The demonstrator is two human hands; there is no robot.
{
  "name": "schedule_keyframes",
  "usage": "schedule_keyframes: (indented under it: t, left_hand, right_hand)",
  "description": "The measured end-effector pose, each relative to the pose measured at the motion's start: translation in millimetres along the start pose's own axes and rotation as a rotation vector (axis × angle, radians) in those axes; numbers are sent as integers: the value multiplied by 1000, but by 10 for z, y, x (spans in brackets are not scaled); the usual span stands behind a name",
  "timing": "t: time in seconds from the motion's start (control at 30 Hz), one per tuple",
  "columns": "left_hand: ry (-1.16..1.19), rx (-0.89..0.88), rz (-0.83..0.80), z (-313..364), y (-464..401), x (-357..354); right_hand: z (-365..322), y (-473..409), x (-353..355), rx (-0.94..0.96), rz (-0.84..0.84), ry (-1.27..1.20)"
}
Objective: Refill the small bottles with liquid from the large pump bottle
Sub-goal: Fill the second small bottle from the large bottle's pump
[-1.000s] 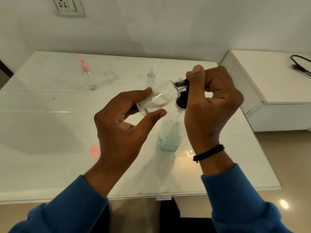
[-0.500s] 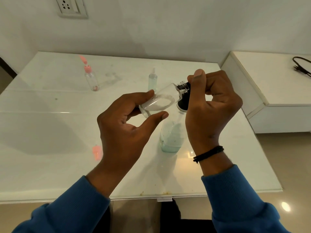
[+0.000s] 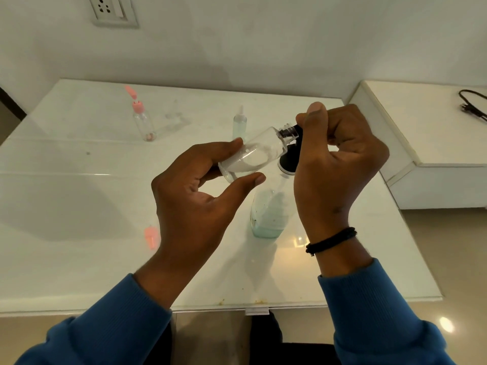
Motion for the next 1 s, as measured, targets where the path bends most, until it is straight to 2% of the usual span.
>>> schedule_keyframes:
  t: [1.0]
  left_hand:
    - [8, 0, 0, 1, 0, -4]
  right_hand:
    - [41, 22, -10, -10, -16, -11]
Point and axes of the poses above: each hand's wrist, its own y-axis away from the middle knuckle, its own x-axis out of the back of the hand, z = x × y, the point moved 2 cm from there along -y, towards the middle knuckle, and after that the axes turned 11 degrees about -z, right-handed, at the moved point
